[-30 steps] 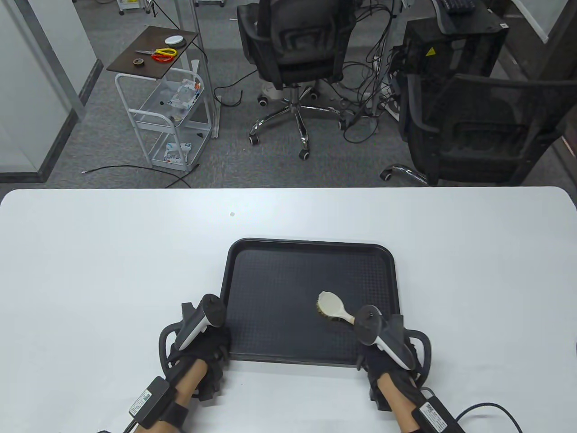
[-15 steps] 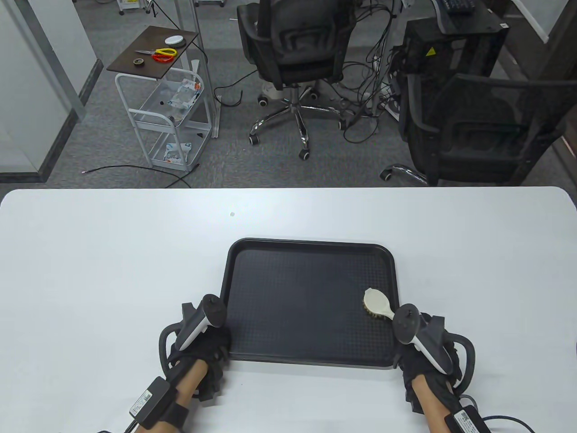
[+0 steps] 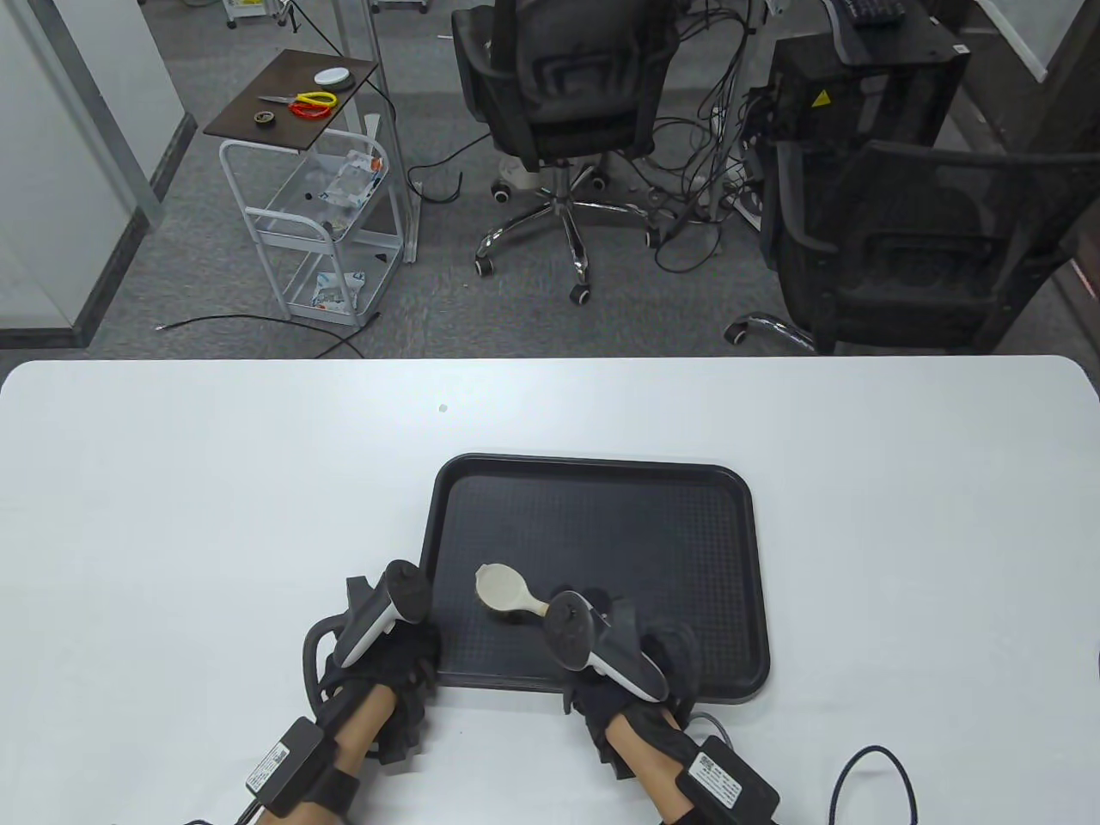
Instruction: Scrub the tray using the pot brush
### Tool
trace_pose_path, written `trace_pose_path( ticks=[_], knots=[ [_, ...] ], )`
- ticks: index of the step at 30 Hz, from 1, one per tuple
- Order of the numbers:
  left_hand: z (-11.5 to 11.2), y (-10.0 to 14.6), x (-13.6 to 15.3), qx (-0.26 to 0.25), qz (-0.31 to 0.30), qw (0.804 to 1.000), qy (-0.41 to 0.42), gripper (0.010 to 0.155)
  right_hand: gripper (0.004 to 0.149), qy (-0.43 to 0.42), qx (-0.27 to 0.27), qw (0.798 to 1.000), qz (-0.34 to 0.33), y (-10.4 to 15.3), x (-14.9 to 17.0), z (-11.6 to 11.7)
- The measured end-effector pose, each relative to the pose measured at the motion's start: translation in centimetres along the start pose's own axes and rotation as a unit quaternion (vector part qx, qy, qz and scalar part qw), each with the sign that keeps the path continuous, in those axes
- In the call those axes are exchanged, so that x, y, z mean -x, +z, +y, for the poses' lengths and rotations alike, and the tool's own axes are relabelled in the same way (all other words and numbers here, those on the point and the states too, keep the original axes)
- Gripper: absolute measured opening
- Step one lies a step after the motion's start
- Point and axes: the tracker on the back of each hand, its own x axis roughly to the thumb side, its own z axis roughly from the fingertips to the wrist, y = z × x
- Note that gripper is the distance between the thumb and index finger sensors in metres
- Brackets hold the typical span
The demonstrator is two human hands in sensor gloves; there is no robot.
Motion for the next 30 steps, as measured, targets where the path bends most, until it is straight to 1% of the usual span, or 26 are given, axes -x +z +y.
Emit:
trace_pose_path(
  ticks=[2,6,9,12,14,17,20,23,26,30],
  knots=[
    [0.0,0.0,0.0,0.000,0.000,1.000,0.000,0.077,0.053,-0.008,-0.007,1.000,-0.008,-0.3,-1.4,0.5],
    [0.0,0.0,0.0,0.000,0.000,1.000,-0.001,0.077,0.053,-0.008,-0.015,1.000,-0.020,-0.3,-2.3,1.3],
    [0.0,0.0,0.0,-0.001,0.000,1.000,-0.001,0.077,0.053,-0.015,-0.021,0.999,-0.025,0.0,-1.8,1.6],
    [0.0,0.0,0.0,0.001,0.000,1.000,-0.001,0.077,0.053,-0.028,-0.027,0.999,-0.012,0.6,-0.1,1.6],
    [0.0,0.0,0.0,0.001,0.000,1.000,-0.001,0.077,0.053,-0.021,-0.024,0.999,-0.001,1.2,1.6,1.5],
    [0.0,0.0,0.0,0.000,0.000,1.000,-0.001,0.077,0.052,-0.021,-0.026,0.999,0.027,2.2,5.1,1.1],
    [0.0,0.0,0.0,0.000,0.000,1.000,-0.001,0.077,0.052,-0.032,-0.031,0.997,0.065,3.4,9.1,0.5],
    [0.0,0.0,0.0,-0.003,0.000,1.000,-0.001,0.077,0.052,-0.024,-0.028,0.994,0.107,4.7,13.2,-0.3],
    [0.0,0.0,0.0,-0.004,0.001,1.000,-0.003,0.077,0.052,-0.036,-0.029,0.987,0.155,6.2,17.4,-0.9],
    [0.0,0.0,0.0,-0.003,0.000,1.000,-0.001,0.077,0.052,-0.017,-0.021,0.981,0.194,7.6,20.6,-1.7]
  ],
)
